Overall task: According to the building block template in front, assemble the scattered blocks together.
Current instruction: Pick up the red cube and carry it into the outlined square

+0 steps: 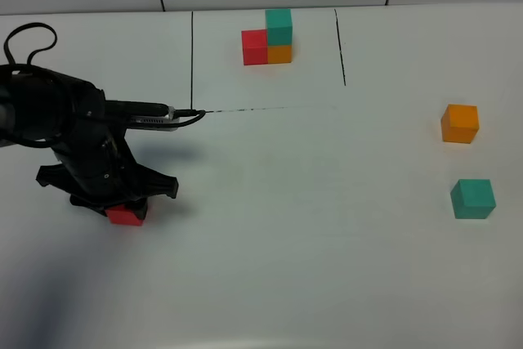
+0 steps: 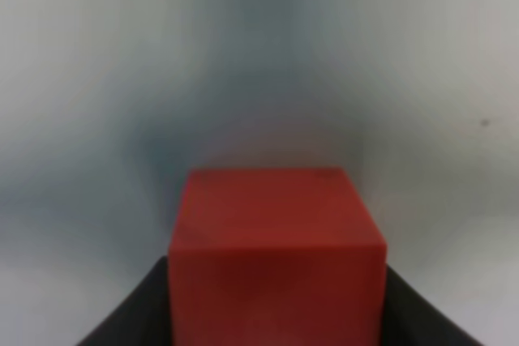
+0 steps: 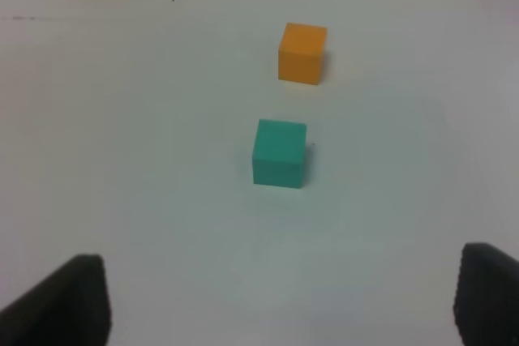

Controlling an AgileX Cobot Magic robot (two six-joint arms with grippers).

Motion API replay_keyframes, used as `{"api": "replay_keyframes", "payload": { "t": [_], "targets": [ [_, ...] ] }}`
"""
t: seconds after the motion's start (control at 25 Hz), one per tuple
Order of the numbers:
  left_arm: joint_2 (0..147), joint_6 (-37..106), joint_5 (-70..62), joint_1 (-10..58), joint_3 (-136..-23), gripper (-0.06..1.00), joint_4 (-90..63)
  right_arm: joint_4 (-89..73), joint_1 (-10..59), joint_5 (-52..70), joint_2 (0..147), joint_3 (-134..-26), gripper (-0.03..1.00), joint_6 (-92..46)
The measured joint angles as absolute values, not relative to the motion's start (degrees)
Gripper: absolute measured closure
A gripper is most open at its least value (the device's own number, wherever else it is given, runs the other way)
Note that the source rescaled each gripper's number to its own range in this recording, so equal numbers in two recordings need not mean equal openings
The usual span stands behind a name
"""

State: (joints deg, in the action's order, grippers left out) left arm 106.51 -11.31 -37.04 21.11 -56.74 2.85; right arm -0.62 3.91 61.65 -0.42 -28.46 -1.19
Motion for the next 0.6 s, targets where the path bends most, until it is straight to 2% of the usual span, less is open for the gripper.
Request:
{"api": "replay_keyframes", "payload": {
  "t": [0.16, 0.4, 0.6],
  "targets": [
    [106.5, -4.2, -42.2, 21.1, -61.7, 0.94, 3.0, -0.6, 3.9, 61.7, -0.4, -28.5, 0.22, -1.2],
    [109.4, 16.9, -51.4, 21.1, -71.1, 0.94, 0.8, -0.6, 3.9, 61.7, -0.4, -28.5, 0.22, -1.1],
    [114.4, 27.5, -55.9, 22.5, -78.9, 0.94, 0.0, -0.6, 3.9, 61.7, -0.4, -28.5, 0.22, -1.0]
  ]
}}
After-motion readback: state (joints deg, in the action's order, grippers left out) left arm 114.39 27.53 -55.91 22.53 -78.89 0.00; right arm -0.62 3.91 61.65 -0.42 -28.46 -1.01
